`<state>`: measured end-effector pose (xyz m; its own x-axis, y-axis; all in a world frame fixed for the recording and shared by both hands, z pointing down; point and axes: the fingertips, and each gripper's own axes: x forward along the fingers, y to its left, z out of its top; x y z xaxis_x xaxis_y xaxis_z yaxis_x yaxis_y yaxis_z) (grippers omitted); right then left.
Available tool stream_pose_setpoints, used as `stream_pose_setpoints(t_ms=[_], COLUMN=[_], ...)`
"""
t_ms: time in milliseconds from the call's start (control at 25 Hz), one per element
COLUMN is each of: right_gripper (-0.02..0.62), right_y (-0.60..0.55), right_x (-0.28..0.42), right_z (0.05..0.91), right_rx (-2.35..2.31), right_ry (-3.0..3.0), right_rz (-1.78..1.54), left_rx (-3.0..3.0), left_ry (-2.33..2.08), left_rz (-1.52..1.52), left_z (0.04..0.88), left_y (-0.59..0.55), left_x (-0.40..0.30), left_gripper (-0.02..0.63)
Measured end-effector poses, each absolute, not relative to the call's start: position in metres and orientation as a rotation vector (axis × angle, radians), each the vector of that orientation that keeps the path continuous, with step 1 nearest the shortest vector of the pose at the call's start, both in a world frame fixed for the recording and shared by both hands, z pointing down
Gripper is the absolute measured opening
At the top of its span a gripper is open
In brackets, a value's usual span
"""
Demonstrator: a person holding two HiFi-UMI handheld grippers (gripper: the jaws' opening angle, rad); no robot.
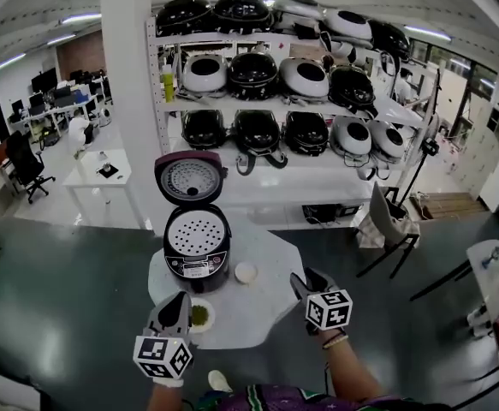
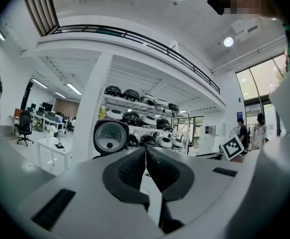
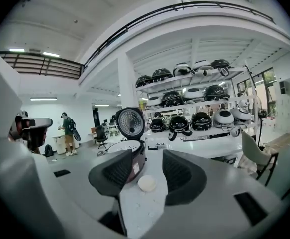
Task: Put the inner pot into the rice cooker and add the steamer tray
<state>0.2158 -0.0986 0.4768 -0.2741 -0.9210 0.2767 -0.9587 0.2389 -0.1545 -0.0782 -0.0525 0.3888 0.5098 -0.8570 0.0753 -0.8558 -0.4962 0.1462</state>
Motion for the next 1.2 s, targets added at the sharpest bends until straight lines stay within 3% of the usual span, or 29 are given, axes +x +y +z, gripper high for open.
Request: stream_pose_setpoints(t_ms=[360,1200], right_gripper=[0.179,0.152], right_y=[-0.028,0.123], right_x=[0.254,0.222], right_z=[0.462,0.394], right_rx=[1.833,1.698], right_ry=[-2.408,-2.612], right_rz=[0.398,0.109], left_rx=[2.591,2.525], left_ry=[-1.61,-1.803], left_rz=[-0.019,-0.068], left_z=[0.365,0.355], left_y=[0.005,0.157], left_x=[-0.054,-0.105], left_gripper=[0.023,0.022])
